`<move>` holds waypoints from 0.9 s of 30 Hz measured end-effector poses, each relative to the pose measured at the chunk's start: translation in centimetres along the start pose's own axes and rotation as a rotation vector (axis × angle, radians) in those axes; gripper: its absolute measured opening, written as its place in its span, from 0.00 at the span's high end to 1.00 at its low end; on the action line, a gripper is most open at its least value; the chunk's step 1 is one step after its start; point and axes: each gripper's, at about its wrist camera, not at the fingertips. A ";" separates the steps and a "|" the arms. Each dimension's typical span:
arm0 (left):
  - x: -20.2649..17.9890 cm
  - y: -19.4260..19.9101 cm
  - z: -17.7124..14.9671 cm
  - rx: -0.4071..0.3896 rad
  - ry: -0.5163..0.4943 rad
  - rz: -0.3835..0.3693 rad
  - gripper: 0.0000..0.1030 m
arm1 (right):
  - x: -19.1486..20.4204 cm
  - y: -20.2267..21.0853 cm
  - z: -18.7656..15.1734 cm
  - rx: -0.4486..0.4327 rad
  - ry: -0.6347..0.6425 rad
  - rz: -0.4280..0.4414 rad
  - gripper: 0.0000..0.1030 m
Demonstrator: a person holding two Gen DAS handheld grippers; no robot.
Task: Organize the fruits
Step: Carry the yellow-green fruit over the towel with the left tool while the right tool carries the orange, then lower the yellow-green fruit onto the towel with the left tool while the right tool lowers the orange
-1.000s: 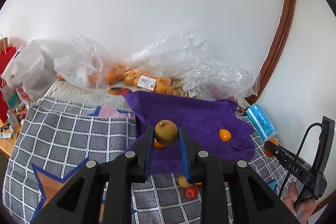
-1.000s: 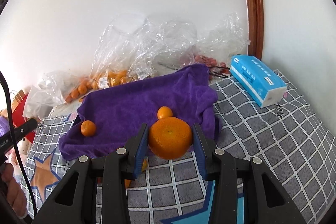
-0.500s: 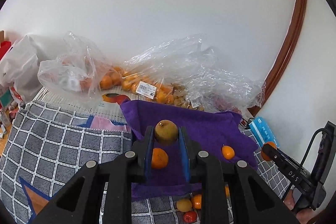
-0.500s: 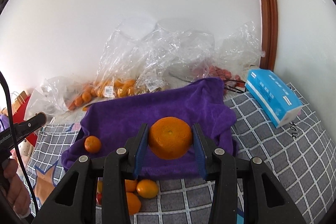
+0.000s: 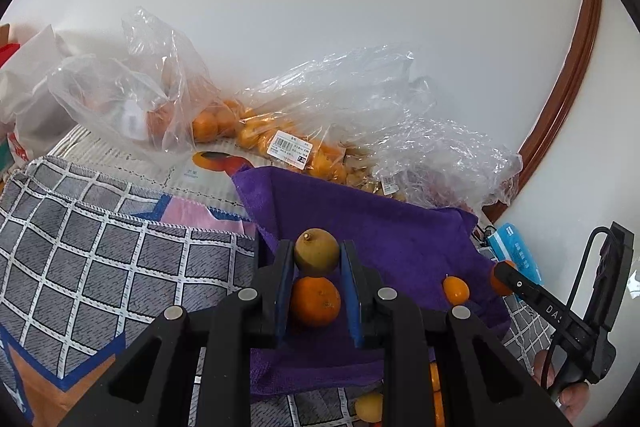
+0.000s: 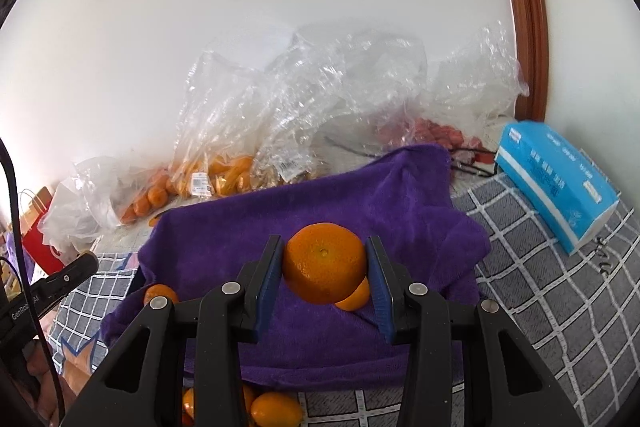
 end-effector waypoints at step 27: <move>-0.9 -3.0 -1.9 0.082 -0.064 -0.033 0.78 | -1.2 -3.2 -1.5 0.110 0.053 -0.071 0.60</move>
Point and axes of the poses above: each gripper's, at about its wrist camera, not at the fingertips, and y roughly against the way its jaws point, x to its left, z to its top, and after that the axes turned 4 degrees about z, right-handed
